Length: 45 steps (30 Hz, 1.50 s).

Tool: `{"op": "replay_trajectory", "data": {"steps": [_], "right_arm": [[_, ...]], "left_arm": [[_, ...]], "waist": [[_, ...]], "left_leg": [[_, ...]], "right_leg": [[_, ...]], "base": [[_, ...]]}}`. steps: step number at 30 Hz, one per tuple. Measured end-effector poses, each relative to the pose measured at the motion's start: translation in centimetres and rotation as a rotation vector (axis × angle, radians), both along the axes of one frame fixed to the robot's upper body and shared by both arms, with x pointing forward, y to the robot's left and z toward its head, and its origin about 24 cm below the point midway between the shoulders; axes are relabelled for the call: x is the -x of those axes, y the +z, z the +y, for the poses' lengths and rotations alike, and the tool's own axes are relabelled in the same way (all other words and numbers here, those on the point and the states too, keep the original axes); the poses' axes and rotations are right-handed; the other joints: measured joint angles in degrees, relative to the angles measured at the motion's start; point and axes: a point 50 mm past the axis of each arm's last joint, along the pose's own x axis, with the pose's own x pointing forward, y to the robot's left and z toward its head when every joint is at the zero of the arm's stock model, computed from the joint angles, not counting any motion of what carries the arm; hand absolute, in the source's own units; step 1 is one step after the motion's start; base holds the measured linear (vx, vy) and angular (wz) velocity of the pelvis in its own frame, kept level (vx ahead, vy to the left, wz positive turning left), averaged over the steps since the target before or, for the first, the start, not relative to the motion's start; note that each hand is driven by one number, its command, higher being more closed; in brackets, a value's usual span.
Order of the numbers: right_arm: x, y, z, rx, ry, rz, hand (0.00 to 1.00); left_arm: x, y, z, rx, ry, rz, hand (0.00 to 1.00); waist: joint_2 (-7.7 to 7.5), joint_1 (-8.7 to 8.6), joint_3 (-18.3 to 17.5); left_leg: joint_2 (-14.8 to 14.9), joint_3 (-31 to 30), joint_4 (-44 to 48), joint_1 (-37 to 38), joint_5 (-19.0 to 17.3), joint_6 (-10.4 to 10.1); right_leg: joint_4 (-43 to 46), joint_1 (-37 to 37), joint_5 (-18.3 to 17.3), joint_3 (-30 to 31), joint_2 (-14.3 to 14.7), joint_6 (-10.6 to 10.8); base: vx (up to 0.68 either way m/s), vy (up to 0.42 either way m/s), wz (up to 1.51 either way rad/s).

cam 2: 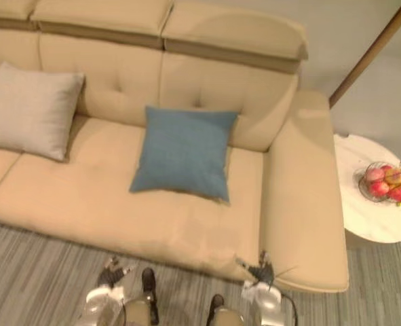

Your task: Pick up cushions and gather them together orderly.

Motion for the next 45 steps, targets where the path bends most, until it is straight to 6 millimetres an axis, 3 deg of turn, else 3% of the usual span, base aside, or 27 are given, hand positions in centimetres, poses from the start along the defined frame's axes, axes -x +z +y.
{"op": "replay_trajectory", "data": {"steps": [2,5,8,11,12,13,14,16,17,18,19,21,22,23,24,26,27,28,29,30,32,33,36,38,42,45], "right_arm": [[1.3,-0.7,-0.1,-0.017,-0.025,0.063,0.0],[1.2,-0.8,0.0,-0.019,-0.019,0.068,0.0],[-0.2,-0.3,0.2,0.003,0.025,0.044,0.0],[-2.5,0.6,0.8,0.015,0.066,-0.024,0.0],[-3.0,1.0,0.8,0.02,0.069,-0.045,0.0],[-4.0,1.4,1.2,0.019,0.084,-0.071,0.0],[-4.0,1.4,1.4,0.018,0.092,-0.069,0.0],[-3.6,1.1,2.1,0.011,0.119,-0.056,0.0],[-3.7,1.1,2.4,0.01,0.131,-0.056,0.0],[-3.8,1.1,2.6,0.011,0.146,-0.057,0.0],[-4.1,1.3,2.4,0.027,0.156,-0.062,0.0],[-4.0,1.3,1.5,0.068,0.159,-0.051,0.0],[-3.8,1.3,1.1,0.083,0.154,-0.045,0.0],[-3.6,1.3,0.3,0.11,0.144,-0.029,0.0],[-3.3,1.2,0.2,0.112,0.139,-0.019,0.0],[-1.8,0.5,0.3,0.104,0.129,0.031,0.0],[-1.6,0.3,0.5,0.097,0.125,0.042,0.0],[-1.4,0.2,0.5,0.096,0.124,0.05,0.0],[-1.2,0.1,0.5,0.098,0.121,0.064,0.0],[-1.0,0.0,0.6,0.097,0.123,0.076,0.0],[-0.6,-0.3,0.4,0.095,0.107,0.104,0.0],[-0.4,-0.5,1.0,0.072,0.096,0.119,0.0],[0.7,-1.3,1.2,0.019,0.04,0.171,0.0],[1.0,-1.4,0.5,0.021,0.011,0.18,0.0],[2.0,-1.7,-0.2,0.018,-0.022,0.219,0.0],[2.4,-1.8,-0.3,0.017,-0.027,0.236,0.0]], "left_arm": [[0.8,-0.4,0.0,-0.005,-0.016,0.041,0.0],[1.0,-0.5,0.1,-0.008,-0.019,0.054,0.0],[-0.1,-0.2,-0.3,-0.007,-0.039,0.032,0.0],[-2.9,0.7,-0.8,-0.004,-0.063,-0.04,0.0],[-3.4,1.0,-1.2,0.001,-0.06,-0.067,0.0],[-4.0,1.4,-1.2,0.003,-0.051,-0.093,0.0],[-4.1,1.4,-1.2,0.001,-0.048,-0.097,0.0],[-3.8,1.6,-0.8,-0.004,-0.025,-0.112,0.0],[-3.6,1.6,-0.5,-0.007,-0.009,-0.112,0.0],[-3.1,1.4,-0.3,-0.008,0.007,-0.101,0.0],[-2.5,1.1,-0.5,0.006,0.03,-0.086,0.0],[-1.3,0.4,-2.2,0.066,0.061,-0.053,0.0],[-1.4,0.5,-2.5,0.07,0.054,-0.061,0.0],[-1.1,0.0,-3.6,0.089,0.022,-0.027,0.0],[-1.1,0.0,-3.7,0.09,0.018,-0.022,0.0],[-1.1,0.0,-3.9,0.091,0.018,-0.024,0.0],[-1.3,0.1,-3.6,0.081,0.018,-0.035,0.0],[-1.5,0.2,-3.4,0.073,0.017,-0.036,0.0],[-1.5,0.2,-3.3,0.071,0.018,-0.036,0.0],[-1.2,0.1,-3.5,0.075,0.02,-0.026,0.0],[-1.2,0.0,-3.4,0.076,0.018,-0.017,0.0],[-1.2,0.0,-3.1,0.067,0.015,-0.016,0.0],[-0.4,-0.3,-1.8,0.033,0.001,0.033,0.0],[0.2,-0.6,-1.5,0.026,-0.001,0.056,0.0],[1.3,-1.0,-1.2,0.026,-0.002,0.101,0.0],[2.1,-1.3,-1.2,0.022,-0.01,0.129,0.0]], "waist": [[0.16,-0.04,-0.58],[0.16,0.01,-0.71],[0.01,0.25,0.05],[-0.14,-0.01,0.65],[0.45,0.57,0.72],[0.69,0.57,1.27],[0.85,0.16,1.41],[-0.12,0.44,0.6],[-0.62,0.58,0.29],[-1.14,0.74,-0.08],[-1.07,1.35,-0.16],[1.93,2.73,-1.27],[2.87,3.3,-1.53],[5.04,3.08,-0.86],[5.16,2.98,-0.83],[4.85,2.88,-1.02],[3.71,2.91,-0.78],[2.89,2.82,-0.79],[2.26,2.68,-1.0],[2.37,2.36,-1.15],[3.15,2.32,-1.33],[1.9,1.88,-1.27],[0.28,0.24,-1.24],[0.44,0.0,-1.31],[2.23,-0.38,-1.35],[2.6,-0.52,-1.55]], "left_leg": [[-0.48,0.6,-1.99,2.19,0.55,0.1],[-0.68,1.61,-2.5,2.92,0.73,0.1],[-0.38,3.93,-1.41,2.87,0.45,0.45],[1.43,4.33,7.22,-3.47,-3.54,1.65],[3.14,4.91,8.88,-4.88,-4.39,3.02],[3.73,5.83,9.95,-4.93,-4.5,3.3],[3.52,5.69,10.78,-4.84,-4.67,3.55],[2.99,5.37,12.63,-4.86,-4.79,3.96],[2.69,5.43,12.82,-5.18,-4.34,4.27],[2.58,5.3,13.62,-6.19,-3.54,4.17],[3.27,5.0,15.05,-7.8,-2.49,4.0],[5.13,4.94,13.85,-9.53,-0.94,4.61],[5.74,4.92,13.18,-10.32,-0.2,4.1],[6.23,4.33,10.91,-10.21,0.96,2.32],[6.1,4.32,10.17,-9.7,0.77,2.01],[5.4,4.1,8.29,-7.89,-1.6,-1.56],[4.63,2.72,11.46,-8.27,-1.88,-1.93],[3.4,1.54,16.3,-8.81,-2.08,-1.71],[2.11,0.27,22.85,-8.65,-4.94,-0.65],[1.95,-1.18,26.16,-8.51,-9.7,0.4],[1.87,-2.67,26.05,-8.24,-12.8,0.63],[0.6,-2.59,23.93,-7.63,-12.27,1.0],[-2.89,-1.99,12.35,-3.14,-6.78,2.24],[-4.46,-1.97,5.72,0.28,-4.0,1.61],[-5.65,-4.34,-1.45,2.84,-3.35,1.01],[-5.34,-5.44,-2.51,3.37,-2.21,1.17]], "right_leg": [[-1.51,1.67,0.7,0.75,0.0,0.27],[-2.1,1.87,1.59,1.74,-0.06,0.44],[-1.81,1.13,3.67,3.94,0.02,1.21],[2.12,-4.06,5.83,4.07,0.01,1.14],[2.11,-4.67,6.71,3.94,0.28,1.19],[11.21,-6.89,2.94,2.21,-0.72,-0.69],[20.08,-7.99,0.21,1.09,-2.04,-0.69],[35.26,-6.84,-3.68,0.76,-4.83,0.83],[37.23,-5.62,-4.2,0.84,-5.78,1.38],[36.64,-3.31,-4.38,1.16,-6.54,1.76],[31.08,-1.1,-8.58,0.99,-5.05,3.33],[21.88,1.11,-11.48,-1.4,-1.94,2.29],[18.21,2.3,-12.81,-3.13,-1.11,1.31],[15.04,3.66,-13.59,-4.06,0.28,-0.18],[15.04,3.59,-13.49,-4.28,0.16,-0.32],[13.67,4.53,-12.63,-5.77,-0.79,-1.6],[12.71,4.55,-11.6,-6.24,-2.26,-1.91],[11.73,4.58,-10.76,-5.94,-3.24,-1.63],[10.02,4.65,-9.23,-5.0,-3.87,-0.94],[8.38,4.57,-7.71,-4.62,-3.73,-0.38],[7.21,4.58,-6.49,-3.88,-2.8,0.82],[5.81,4.63,-5.49,-3.2,-3.06,1.22],[0.42,6.09,-2.96,-1.56,-2.96,0.52],[-0.7,6.82,-2.37,-0.48,-3.18,0.65],[-1.9,6.48,-1.94,-0.21,-2.18,-0.03],[-2.75,6.84,-1.29,0.19,-1.21,-0.99]], "base": [[0.04,0.044,-0.12],[0.03,0.04,-0.2],[-0.02,0.046,-0.37],[-0.13,0.05,-0.22],[-0.14,0.031,-0.28],[-0.14,0.021,-0.18],[-0.13,-0.013,0.06],[-0.16,-0.08,0.16],[-0.19,-0.19,0.13],[-0.23,-0.255,0.1],[-0.16,-0.191,0.01],[-0.22,-0.17,-0.24],[-0.36,-0.21,-0.13],[-0.27,-0.107,0.07],[-0.26,-0.059,0.14],[-0.17,0.045,0.07],[-0.13,0.056,-0.04],[-0.1,0.061,-0.21],[-0.08,0.098,-0.24],[-0.07,0.145,-0.26],[-0.05,0.216,-0.14],[-0.06,0.219,-0.02],[-0.07,0.109,0.12],[-0.12,0.062,0.07],[-0.08,0.036,0.02],[0.0,-0.003,-0.04]]}}
